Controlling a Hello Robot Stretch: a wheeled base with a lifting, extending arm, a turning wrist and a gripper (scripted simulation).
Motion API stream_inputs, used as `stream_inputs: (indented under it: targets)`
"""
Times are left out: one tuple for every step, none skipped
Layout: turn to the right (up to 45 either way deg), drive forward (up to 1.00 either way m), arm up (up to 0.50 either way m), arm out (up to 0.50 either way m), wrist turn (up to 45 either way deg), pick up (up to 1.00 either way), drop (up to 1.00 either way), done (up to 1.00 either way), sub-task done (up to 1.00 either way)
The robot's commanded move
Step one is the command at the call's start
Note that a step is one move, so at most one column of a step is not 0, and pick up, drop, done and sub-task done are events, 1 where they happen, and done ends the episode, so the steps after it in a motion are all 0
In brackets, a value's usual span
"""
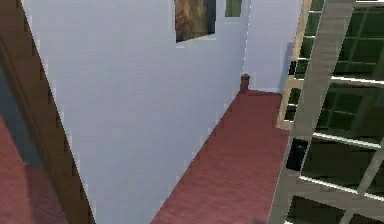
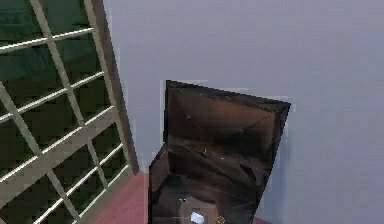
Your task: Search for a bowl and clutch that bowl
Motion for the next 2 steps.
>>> stream_inputs:
  targets:
    - [12.0, 0.00, 0.00, 0.00, 0.0, 0.00, 0.00, 0.00, 0.00]
    - [0.0, 0.75, 0.00, 0.00, 0.0, 0.00, 0.00, 0.00, 0.00]
